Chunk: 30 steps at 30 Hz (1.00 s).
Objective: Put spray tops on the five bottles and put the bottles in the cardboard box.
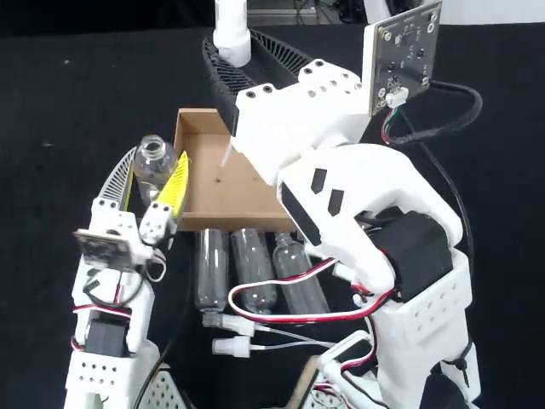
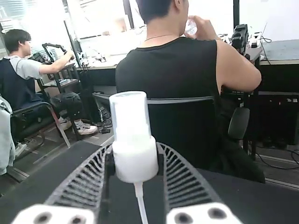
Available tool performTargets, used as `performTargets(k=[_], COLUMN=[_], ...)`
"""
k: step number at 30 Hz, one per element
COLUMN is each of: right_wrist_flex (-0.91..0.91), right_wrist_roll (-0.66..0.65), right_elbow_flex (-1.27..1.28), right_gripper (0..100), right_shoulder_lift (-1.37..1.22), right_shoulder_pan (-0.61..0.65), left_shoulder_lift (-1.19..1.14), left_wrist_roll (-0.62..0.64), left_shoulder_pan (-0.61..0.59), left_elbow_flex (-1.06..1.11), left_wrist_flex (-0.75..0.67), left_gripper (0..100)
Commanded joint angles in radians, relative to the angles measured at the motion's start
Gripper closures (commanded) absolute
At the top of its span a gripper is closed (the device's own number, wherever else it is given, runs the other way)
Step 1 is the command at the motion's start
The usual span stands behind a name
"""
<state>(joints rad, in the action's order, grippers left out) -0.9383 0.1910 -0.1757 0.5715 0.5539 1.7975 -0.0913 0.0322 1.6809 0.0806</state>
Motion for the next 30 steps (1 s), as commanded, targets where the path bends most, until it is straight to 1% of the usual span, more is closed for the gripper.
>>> performTargets(k=[1, 3, 6, 10, 14, 16, 18, 20, 24, 25, 28, 30], right_wrist_flex=[0.031, 0.032, 0.032, 0.041, 0.048, 0.046, 0.046, 0.075, 0.258, 0.311, 0.445, 0.476], right_wrist_roll=[0.002, 0.009, 0.009, 0.003, 0.002, 0.002, 0.002, 0.002, 0.002, 0.002, 0.002, 0.002], right_elbow_flex=[-0.002, -0.002, -0.002, -0.001, -0.001, -0.001, 0.002, 0.03, 0.165, 0.203, 0.28, 0.298], right_gripper=[98.6, 98.6, 98.6, 98.6, 98.6, 98.6, 98.6, 98.6, 98.6, 98.6, 98.6, 98.6], right_shoulder_lift=[0.001, -0.001, -0.002, -0.004, -0.007, -0.007, -0.007, -0.007, -0.007, -0.001, 0.002, 0.001], right_shoulder_pan=[0.012, 0.012, 0.012, 0.012, 0.008, 0.008, 0.008, 0.009, 0.006, 0.006, 0.006, 0.009], left_shoulder_lift=[0.023, 0.02, 0.018, 0.021, 0.025, 0.025, 0.025, 0.025, 0.025, 0.025, 0.025, 0.025], left_wrist_roll=[-0.315, -0.397, -0.459, -0.47, -0.47, -0.466, -0.463, -0.427, -0.247, -0.222, -0.198, -0.196], left_shoulder_pan=[0.07, 0.134, 0.219, 0.283, 0.3, 0.28, 0.231, 0.177, 0.111, 0.101, 0.054, 0.039], left_elbow_flex=[0.018, 0.018, 0.018, 0.018, 0.018, 0.018, 0.018, 0.018, 0.018, 0.018, 0.018, 0.018], left_wrist_flex=[0.006, 0.014, 0.035, 0.107, 0.25, 0.236, 0.204, 0.158, 0.078, 0.052, 0.029, 0.018], left_gripper=[97, 97, 97, 97, 97, 97, 97, 97, 97, 97, 97, 97])
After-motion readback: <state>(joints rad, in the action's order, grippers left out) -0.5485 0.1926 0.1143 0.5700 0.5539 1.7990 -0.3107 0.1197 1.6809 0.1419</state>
